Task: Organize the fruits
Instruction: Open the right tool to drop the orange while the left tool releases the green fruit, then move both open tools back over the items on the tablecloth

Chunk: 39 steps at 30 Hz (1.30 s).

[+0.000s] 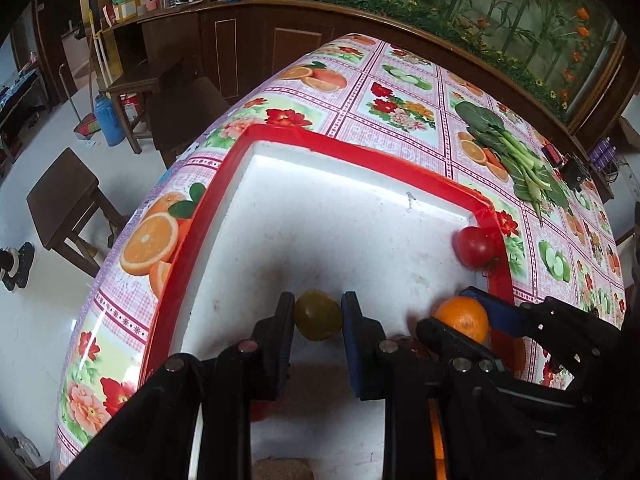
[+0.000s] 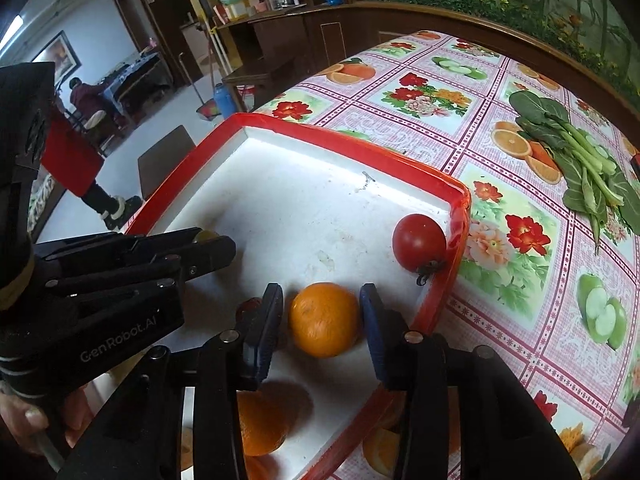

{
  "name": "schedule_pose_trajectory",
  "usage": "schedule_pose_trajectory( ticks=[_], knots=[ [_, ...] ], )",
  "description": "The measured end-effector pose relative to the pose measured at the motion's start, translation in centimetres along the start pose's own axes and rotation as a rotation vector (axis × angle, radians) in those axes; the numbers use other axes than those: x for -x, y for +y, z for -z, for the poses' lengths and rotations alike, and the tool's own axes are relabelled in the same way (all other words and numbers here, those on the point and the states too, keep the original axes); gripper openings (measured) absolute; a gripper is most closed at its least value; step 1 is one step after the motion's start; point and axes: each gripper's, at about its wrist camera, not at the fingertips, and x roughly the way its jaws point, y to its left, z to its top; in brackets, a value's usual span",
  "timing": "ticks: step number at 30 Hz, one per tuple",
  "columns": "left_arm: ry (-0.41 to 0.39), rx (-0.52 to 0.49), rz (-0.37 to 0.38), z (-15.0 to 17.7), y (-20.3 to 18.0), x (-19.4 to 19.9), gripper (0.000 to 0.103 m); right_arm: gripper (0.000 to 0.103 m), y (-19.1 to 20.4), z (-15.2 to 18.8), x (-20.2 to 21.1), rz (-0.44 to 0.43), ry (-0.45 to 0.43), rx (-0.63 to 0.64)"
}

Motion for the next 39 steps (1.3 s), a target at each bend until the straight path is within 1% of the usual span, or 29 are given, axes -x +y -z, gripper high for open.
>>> schedule_pose_trajectory(
  ticks=[1,2,3,4,5,6,10,15,19,23,25,29,35,39],
  knots=[
    [0.001,0.0,-0.006,0.0,0.0,0.0,0.027,0.04,0.0,0.0,0.1,0.004,0.0,0.003],
    [0.0,-0.001,-0.007,0.0,0.0,0.1,0.031,0.042,0.1,0.1,0.2,0.008,-0.002,0.005],
    [-0.001,-0.002,-0.01,0.1,0.0,0.2,0.04,0.042,0.1,0.2,0.4,0.01,-0.003,0.005],
    [-0.004,-0.001,-0.02,0.1,0.0,0.3,0.046,0.043,0.0,0.3,0.5,0.011,-0.003,0.003],
    [-0.008,0.0,-0.026,0.1,0.0,0.5,0.057,0.043,0.0,0.3,0.7,0.012,-0.004,0.001],
    [-0.014,0.001,-0.033,0.1,0.0,0.7,0.061,0.043,-0.1,0.4,0.9,0.011,-0.006,-0.001],
    [-0.015,0.005,-0.044,0.3,0.1,1.1,0.062,0.045,0.0,0.9,1.8,0.013,-0.012,-0.007],
    [-0.011,0.015,-0.058,0.8,0.1,1.5,0.067,0.047,0.2,1.7,2.9,0.015,-0.015,-0.006],
    [-0.02,0.016,-0.064,1.5,-0.2,2.2,0.067,0.047,0.5,2.5,4.1,0.009,-0.021,-0.004],
    [-0.033,0.013,-0.072,2.3,-0.8,3.0,0.068,0.053,0.7,3.5,5.4,0.01,-0.022,-0.001],
    [-0.04,0.008,-0.073,2.7,-1.2,3.5,0.068,0.056,0.6,4.2,6.1,0.008,-0.025,-0.006],
    [-0.058,-0.013,-0.081,3.7,-2.3,4.6,0.068,0.056,0.4,5.6,7.2,0.003,-0.022,-0.014],
    [-0.087,-0.053,-0.092,5.1,-4.4,6.3,0.068,0.059,-0.4,8.9,8.9,-0.006,-0.005,-0.037],
    [-0.086,-0.074,-0.063,6.3,-6.3,7.3,0.07,0.06,-1.4,11.3,9.8,-0.017,0.014,-0.07]
  ],
)
